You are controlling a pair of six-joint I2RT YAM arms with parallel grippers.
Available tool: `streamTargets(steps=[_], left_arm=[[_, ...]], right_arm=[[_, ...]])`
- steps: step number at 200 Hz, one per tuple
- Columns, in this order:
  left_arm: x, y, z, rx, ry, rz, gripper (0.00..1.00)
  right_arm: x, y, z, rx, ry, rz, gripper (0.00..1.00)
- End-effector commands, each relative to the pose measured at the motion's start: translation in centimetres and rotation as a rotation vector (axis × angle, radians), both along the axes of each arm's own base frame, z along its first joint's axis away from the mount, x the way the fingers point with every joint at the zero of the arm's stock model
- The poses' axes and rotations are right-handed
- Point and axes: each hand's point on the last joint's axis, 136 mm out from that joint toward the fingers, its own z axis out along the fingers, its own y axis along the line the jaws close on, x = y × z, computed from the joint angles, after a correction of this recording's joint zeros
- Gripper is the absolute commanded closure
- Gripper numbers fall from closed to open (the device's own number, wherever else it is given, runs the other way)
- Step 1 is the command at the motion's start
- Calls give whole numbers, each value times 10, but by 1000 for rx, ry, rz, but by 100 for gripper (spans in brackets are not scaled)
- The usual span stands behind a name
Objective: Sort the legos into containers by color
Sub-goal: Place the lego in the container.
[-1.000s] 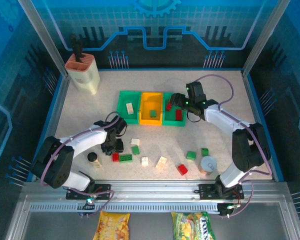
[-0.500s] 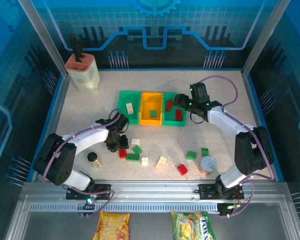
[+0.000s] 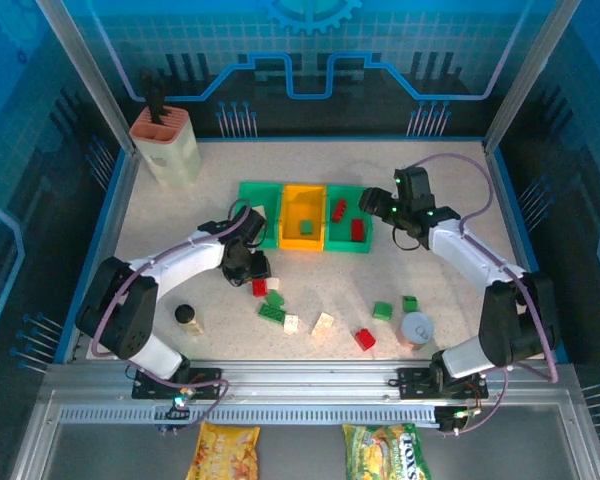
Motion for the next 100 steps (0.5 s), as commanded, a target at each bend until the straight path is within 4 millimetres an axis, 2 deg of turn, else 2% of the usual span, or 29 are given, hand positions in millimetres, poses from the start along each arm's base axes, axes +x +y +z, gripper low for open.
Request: streamTargets(steps=[1, 54, 100], left_arm=[[7, -15, 12, -15, 1, -62, 68], [42, -65, 37, -65, -60, -164, 67], [83, -121, 70, -110, -166, -264, 67]], right_arm=[[-9, -21, 3, -33, 1, -30, 23], [-24, -48, 11, -57, -5, -68, 22], [-37, -67, 17, -72, -14, -103, 22]])
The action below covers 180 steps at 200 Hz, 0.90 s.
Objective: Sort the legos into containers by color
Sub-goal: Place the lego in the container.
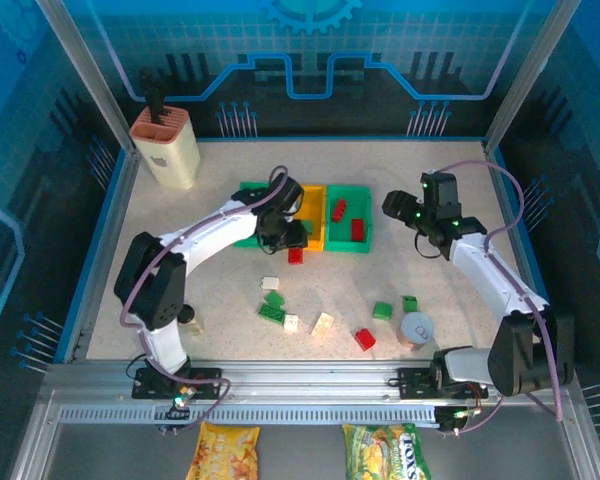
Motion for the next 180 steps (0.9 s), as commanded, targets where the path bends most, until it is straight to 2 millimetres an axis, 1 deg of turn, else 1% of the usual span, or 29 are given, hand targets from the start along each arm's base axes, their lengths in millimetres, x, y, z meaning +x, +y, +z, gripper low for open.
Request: streamTargets(steps=[1, 38, 68, 82, 101, 122, 153, 180], left_arm=[[11, -29, 18, -32, -33, -82, 67], [41, -72, 40, -79, -110, -139, 66], [60, -98, 46, -95, -179, -170, 67], [69, -107, 47, -92, -216, -175, 66], [82, -113, 43, -65, -253, -177, 67], [94, -117, 31, -36, -263, -163, 67], [104, -125, 6, -7, -257, -161, 67], [110, -127, -9, 12, -267, -157, 67]], right_arm=[[-12, -13, 0, -26, 14, -14, 22], [-22, -23, 9, -50, 0, -34, 22], [-29, -29, 12, -63, -2, -47, 22], [-31, -30, 13, -65, -3, -50, 22], [-33, -31, 15, -67, -5, -49, 22], [-35, -32, 17, -75, -2, -45, 22], [-40, -37, 21, -87, -11, -56, 21], [-43, -37, 20, -87, -9, -55, 21]])
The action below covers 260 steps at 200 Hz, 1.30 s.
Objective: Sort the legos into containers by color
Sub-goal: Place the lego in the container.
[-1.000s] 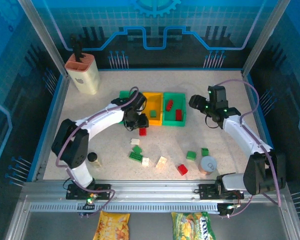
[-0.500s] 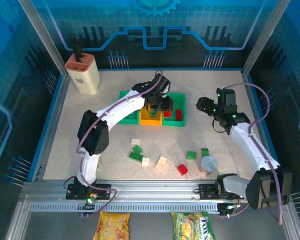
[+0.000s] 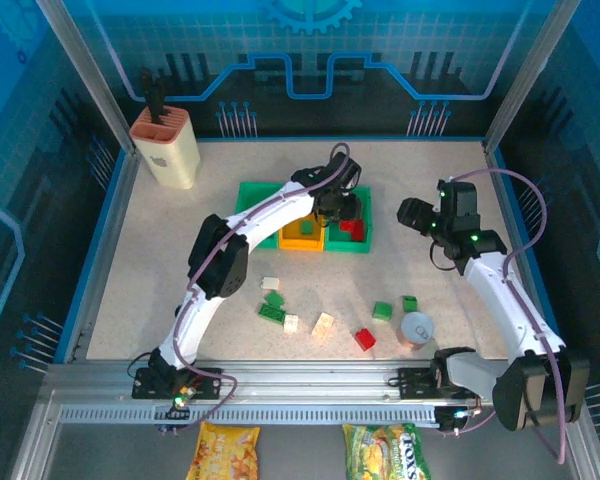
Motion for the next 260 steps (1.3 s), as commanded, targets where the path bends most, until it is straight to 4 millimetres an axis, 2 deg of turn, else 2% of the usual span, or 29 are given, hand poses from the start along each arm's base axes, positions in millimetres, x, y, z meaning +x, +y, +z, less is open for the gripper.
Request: streamTargets(steps=[1, 47, 82, 175, 220, 260], left_arm=[[10, -6, -5, 26, -52, -11, 67], [12, 0, -21, 73, -51, 5, 63], [11, 0, -20, 64, -52, 9, 58], [4, -2, 22, 1, -86, 3, 56], [-9, 8, 44, -15, -101, 1, 56], [-27, 28, 49, 7, -97, -1, 56]], right_arm=[[-8, -10, -3, -24, 14, -20, 21], [-10, -10, -6, -17, 21, -18, 21], [-10, -8, -4, -12, 18, -12, 21], [-7, -1, -3, 21, 19, 8, 21], [-6, 12, -12, 32, 45, 51, 22], [-8, 29, -22, -4, 96, 114, 22]])
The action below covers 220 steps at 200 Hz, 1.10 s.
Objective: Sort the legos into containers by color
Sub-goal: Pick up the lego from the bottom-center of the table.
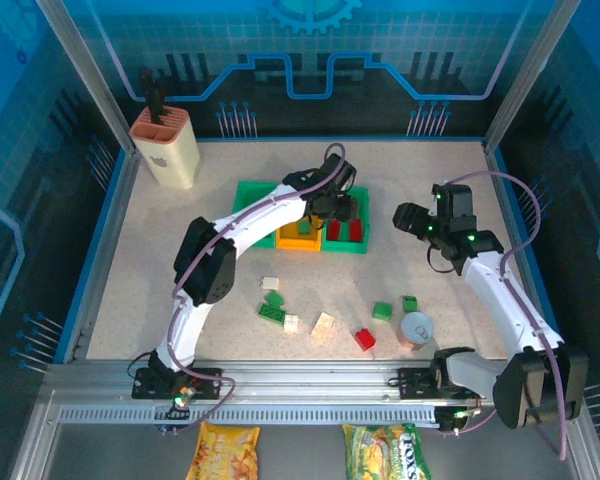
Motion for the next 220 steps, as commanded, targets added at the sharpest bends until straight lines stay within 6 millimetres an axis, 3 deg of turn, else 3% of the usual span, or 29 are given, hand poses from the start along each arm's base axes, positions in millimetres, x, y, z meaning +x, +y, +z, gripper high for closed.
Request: streamTargets(steps=[1, 85, 133, 175, 220], left_arm=[[-12, 9, 20, -7, -26, -12, 56], [-49, 69, 10, 26, 6, 52, 55], [-60, 99, -1, 7, 19, 98, 55], [-66, 105, -6, -20, 31, 105, 55], [-66, 105, -11, -28, 32, 103, 55]], right_arm=[[-4, 15, -5, -24, 39, 65, 22], [-34, 52, -37, -157, 175, 167, 22], [-67, 54, -63, -185, 324, 139, 21], [-99, 48, -86, -200, 492, 122, 21], [-127, 48, -94, -201, 668, 148, 23]])
